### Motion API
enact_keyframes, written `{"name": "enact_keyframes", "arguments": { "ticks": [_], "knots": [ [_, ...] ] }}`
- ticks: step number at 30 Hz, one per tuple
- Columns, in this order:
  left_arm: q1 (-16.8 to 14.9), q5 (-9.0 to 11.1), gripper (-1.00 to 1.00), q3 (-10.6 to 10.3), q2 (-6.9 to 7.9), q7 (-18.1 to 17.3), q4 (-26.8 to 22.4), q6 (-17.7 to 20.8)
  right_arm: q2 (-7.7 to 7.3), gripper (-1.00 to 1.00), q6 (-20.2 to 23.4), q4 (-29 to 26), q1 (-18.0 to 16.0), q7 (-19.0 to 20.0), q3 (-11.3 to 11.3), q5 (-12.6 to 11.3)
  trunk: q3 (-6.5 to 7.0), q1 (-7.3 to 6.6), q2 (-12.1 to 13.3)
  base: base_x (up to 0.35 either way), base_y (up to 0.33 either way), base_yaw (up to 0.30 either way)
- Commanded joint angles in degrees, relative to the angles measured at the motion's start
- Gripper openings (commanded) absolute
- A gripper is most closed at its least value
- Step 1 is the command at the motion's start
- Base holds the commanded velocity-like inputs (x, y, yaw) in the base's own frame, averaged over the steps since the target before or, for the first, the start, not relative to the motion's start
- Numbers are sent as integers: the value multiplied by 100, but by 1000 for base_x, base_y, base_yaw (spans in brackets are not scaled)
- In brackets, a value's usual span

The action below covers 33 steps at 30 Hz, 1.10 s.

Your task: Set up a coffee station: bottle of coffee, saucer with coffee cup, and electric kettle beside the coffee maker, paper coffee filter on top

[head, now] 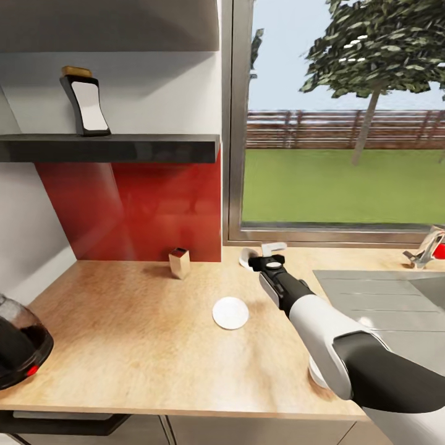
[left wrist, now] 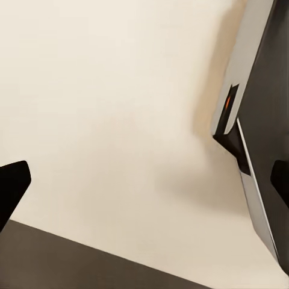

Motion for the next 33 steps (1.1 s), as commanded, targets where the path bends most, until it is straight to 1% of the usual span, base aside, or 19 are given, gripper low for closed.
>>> {"name": "enact_keyframes", "arguments": {
  "ticks": [1,5,14,18,22,27,31,33],
  "knots": [
    [-5,32,100,25,-1,-8,12,-32,-3,100,26,14,-3,-34,47,3,-11,4,-12,10,0,0],
    [-5,32,100,25,-11,-8,12,-31,-3,100,-150,111,-5,-32,55,3,-11,4,-12,43,0,0],
    [-5,36,100,31,-48,-8,12,-31,3,100,-209,278,-5,-30,56,-3,-11,4,-12,247,0,0],
    [-5,32,100,33,-57,-8,12,-31,-1,100,-241,294,-2,-29,56,-1,-11,4,-12,54,0,0],
    [-5,33,100,33,-51,-8,12,-31,-3,100,-447,371,-1,-26,56,5,-11,4,-12,7,0,0],
    [-5,35,100,34,-47,-8,12,-26,-13,100,-539,402,-1,-27,49,5,-11,4,-12,16,0,0],
    [1,40,100,34,-42,-8,20,-24,-84,100,-576,537,8,-25,48,-3,-11,4,-12,137,0,0],
    [3,40,100,34,-46,-8,20,-24,-88,100,-579,556,8,-25,53,-3,-11,4,-12,29,0,0]
  ]
}}
